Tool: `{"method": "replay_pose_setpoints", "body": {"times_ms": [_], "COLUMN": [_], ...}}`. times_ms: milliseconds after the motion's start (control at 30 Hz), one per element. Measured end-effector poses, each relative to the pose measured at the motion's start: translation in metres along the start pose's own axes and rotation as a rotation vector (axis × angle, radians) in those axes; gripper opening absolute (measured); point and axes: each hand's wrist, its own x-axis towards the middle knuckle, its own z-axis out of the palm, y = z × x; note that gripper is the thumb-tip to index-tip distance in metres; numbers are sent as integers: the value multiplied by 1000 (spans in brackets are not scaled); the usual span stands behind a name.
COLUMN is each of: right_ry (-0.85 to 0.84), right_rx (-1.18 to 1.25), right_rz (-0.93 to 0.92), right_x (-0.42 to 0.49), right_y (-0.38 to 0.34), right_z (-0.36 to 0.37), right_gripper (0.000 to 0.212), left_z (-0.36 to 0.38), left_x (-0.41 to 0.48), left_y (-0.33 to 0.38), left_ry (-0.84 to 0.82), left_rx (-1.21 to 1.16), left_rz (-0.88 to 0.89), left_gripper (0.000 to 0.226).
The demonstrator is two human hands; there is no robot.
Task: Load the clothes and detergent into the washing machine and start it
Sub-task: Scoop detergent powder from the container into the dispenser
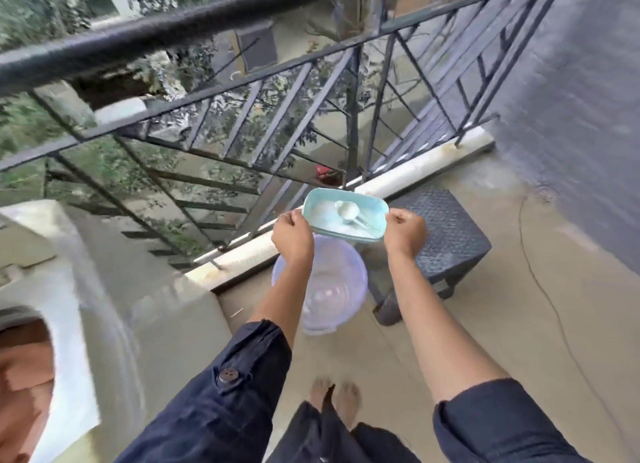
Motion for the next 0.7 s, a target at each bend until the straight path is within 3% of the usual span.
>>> {"method": "replay_pose_setpoints", "body": {"times_ms": [267, 400, 533, 700], "right_ry": [163, 258, 333, 382], "right_rx": [62, 107, 126, 136], "right_rz": [150, 210, 276, 340], "right_x": [75, 111, 143, 174], "right_y": [61, 106, 152, 197], "right_z": [-15, -7, 8, 24], "right_gripper": [26, 24, 24, 24], "left_z": [112, 179, 225, 276], "left_x": [8, 26, 35, 52], "left_y": [-21, -65, -90, -130], "left_ry": [-280, -392, -480, -556], "left_rx": [-121, -169, -275, -279], "left_rz": [-33, -96, -189, -192], "left_gripper": [37, 53, 39, 39]}}
